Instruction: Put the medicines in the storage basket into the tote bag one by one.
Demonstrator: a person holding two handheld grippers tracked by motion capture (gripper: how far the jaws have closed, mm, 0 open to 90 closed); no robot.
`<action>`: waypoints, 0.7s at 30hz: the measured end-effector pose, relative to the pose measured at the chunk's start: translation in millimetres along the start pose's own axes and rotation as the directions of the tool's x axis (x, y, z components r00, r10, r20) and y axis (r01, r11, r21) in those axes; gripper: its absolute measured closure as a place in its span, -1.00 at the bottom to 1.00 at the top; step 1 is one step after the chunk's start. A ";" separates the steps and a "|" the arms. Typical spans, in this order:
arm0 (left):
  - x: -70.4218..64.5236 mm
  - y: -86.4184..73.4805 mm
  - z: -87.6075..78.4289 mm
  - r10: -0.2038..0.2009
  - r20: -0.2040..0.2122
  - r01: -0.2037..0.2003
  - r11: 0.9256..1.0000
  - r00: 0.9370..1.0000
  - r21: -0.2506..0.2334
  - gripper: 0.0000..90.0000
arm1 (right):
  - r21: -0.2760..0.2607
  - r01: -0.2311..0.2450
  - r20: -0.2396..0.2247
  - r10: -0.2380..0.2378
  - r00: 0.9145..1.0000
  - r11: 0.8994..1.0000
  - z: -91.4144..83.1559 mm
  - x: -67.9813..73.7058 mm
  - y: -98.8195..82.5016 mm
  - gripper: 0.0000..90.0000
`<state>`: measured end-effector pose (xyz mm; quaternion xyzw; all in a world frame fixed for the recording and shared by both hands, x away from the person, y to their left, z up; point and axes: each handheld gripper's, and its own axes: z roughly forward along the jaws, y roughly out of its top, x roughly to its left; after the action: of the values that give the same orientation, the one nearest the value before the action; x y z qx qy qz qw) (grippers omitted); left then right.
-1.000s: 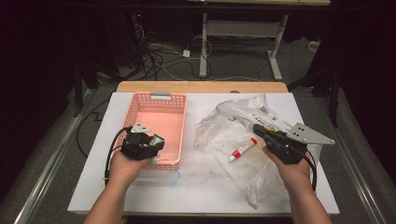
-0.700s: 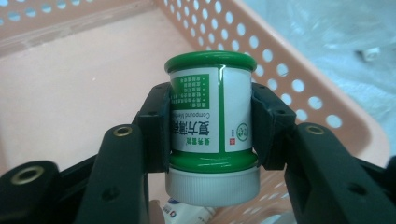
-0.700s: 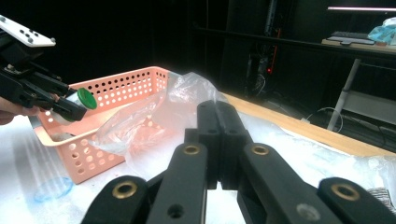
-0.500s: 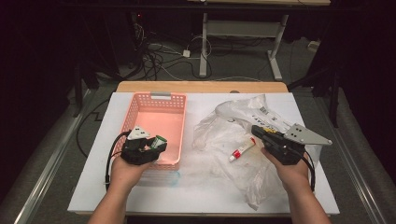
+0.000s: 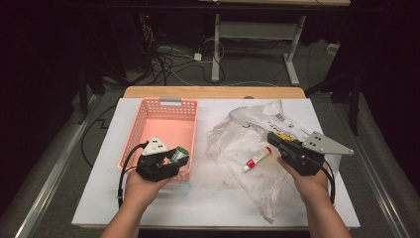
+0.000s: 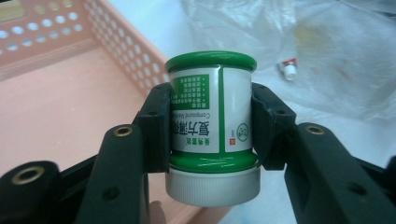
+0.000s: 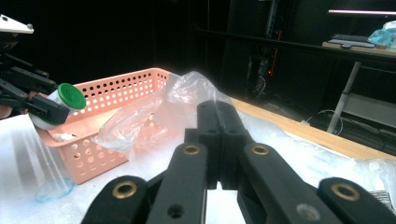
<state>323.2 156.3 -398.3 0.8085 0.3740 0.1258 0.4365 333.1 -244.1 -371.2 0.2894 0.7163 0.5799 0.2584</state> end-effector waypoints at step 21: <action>-39.3 0.8 26.0 0.064 0.102 -0.067 0.997 0.993 0.027 0.20 | 0.000 0.006 -0.005 -0.006 1.000 1.000 0.0 1.2 0.3 1.00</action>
<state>310.4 112.1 -408.1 0.8322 0.3267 0.0931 0.4382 332.4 -243.2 -371.0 0.2857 0.7178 0.5799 0.2586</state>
